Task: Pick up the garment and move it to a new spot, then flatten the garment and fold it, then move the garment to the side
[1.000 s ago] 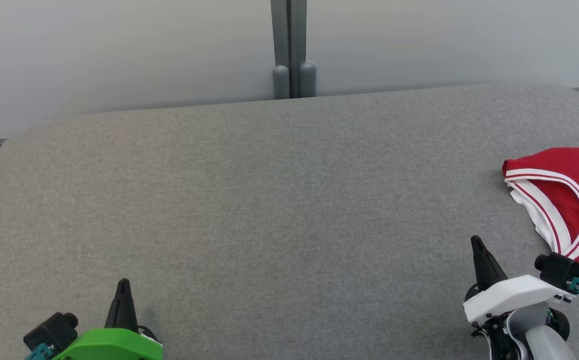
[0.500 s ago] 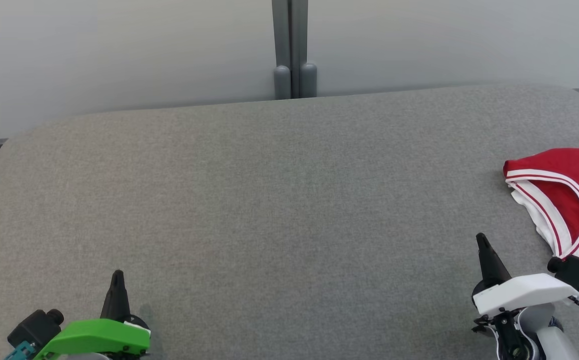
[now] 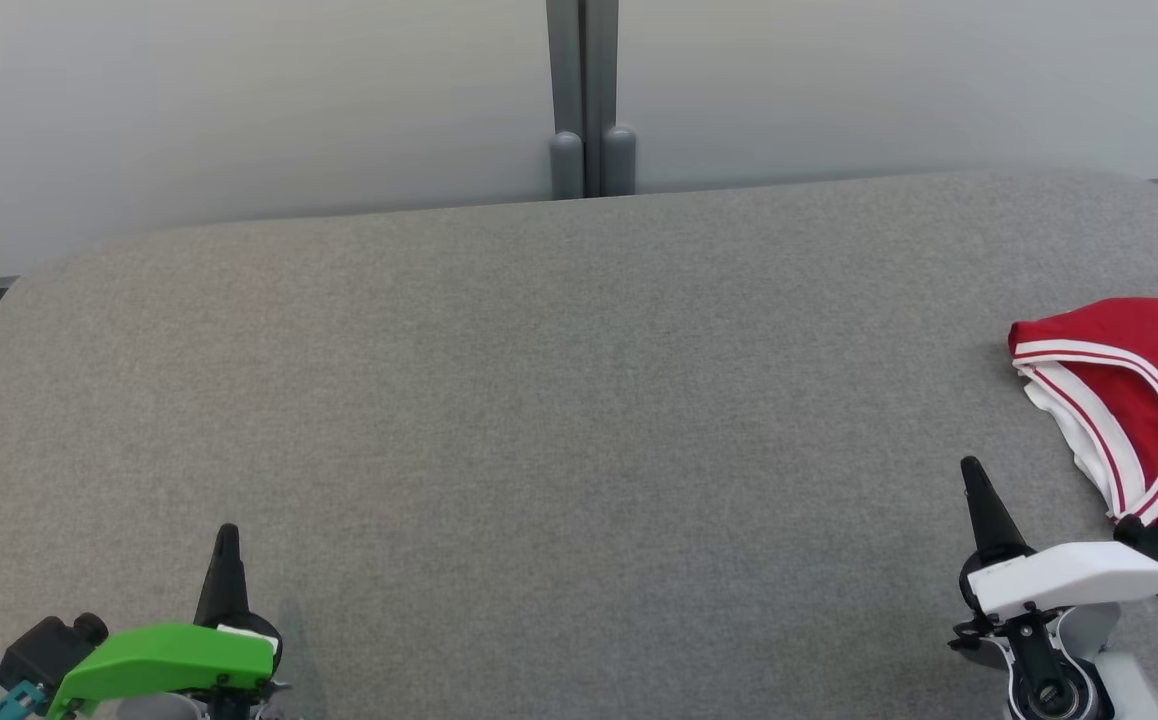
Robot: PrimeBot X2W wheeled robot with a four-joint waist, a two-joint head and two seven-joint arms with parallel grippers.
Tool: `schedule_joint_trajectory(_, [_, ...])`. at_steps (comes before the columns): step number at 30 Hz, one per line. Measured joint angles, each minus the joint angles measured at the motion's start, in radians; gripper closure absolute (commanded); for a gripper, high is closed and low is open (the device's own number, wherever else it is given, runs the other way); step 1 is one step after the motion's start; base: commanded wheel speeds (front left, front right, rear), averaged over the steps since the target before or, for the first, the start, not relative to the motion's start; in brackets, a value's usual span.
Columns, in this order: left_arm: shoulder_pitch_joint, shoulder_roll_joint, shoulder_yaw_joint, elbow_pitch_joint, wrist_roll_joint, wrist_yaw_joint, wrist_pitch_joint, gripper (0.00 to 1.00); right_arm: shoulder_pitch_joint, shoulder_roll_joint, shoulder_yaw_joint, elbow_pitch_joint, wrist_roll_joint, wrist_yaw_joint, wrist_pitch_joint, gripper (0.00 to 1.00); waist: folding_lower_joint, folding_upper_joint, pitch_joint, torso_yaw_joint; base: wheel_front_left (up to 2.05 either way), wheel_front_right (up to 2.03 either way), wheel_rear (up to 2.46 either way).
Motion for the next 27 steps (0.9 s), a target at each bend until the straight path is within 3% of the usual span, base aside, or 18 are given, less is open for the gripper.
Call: schedule_joint_trajectory(27, [-0.024,0.001,0.028,-0.036,-0.255,-0.001,0.068,1.0,0.014,-0.003,-0.016,-0.056,0.271,0.0,0.07,1.0,0.0,0.0,-0.002,0.005,0.0,0.0,0.0])
